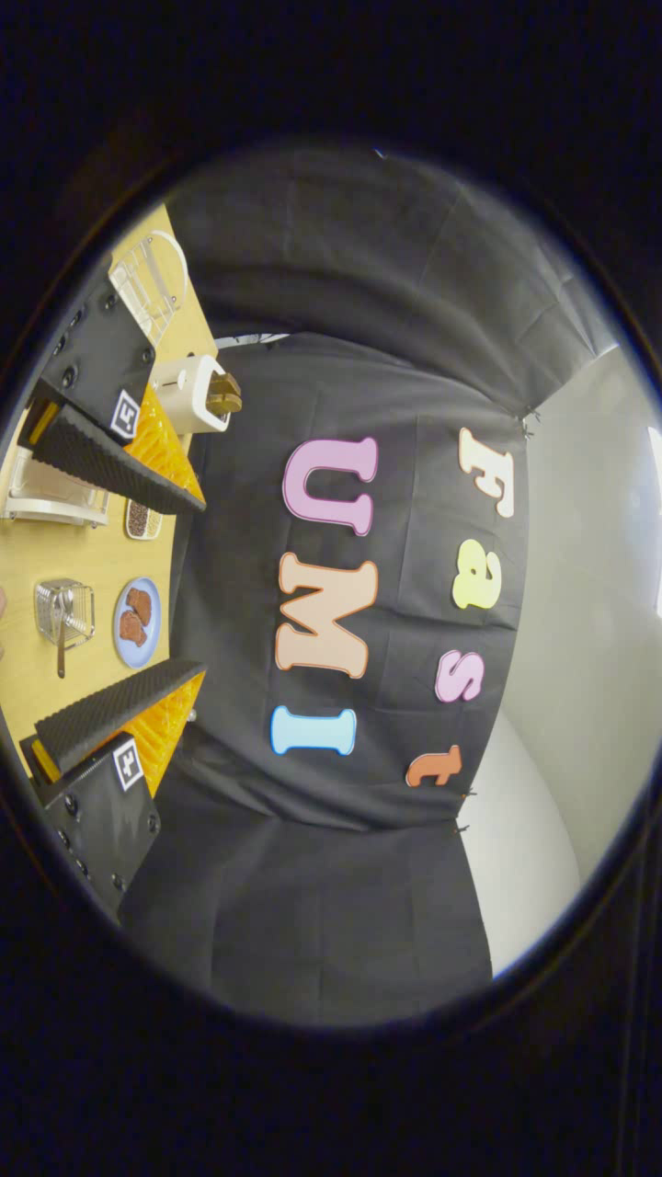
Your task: Take the plate from the dish rack, then take the spoon from the basket and place it into the plate.
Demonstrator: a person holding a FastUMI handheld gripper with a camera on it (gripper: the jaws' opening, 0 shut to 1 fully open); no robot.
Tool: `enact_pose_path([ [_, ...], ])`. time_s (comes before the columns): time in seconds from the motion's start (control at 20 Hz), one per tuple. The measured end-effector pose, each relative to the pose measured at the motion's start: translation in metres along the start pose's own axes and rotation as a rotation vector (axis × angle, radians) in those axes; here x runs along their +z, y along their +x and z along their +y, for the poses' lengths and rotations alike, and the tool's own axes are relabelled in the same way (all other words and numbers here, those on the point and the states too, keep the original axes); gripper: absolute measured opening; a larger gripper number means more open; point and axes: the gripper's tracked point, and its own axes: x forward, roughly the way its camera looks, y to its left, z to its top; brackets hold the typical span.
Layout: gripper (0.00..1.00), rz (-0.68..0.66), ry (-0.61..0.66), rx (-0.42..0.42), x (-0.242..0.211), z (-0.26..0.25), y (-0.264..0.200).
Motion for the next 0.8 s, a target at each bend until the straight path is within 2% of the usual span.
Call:
enact_pose_path([
  [0.45,1.00,0.034,0.036,-0.017,-0.007,0.002,0.007],
  [0.8,1.00,0.140,-0.018,-0.028,-0.025,0.013,0.012],
])
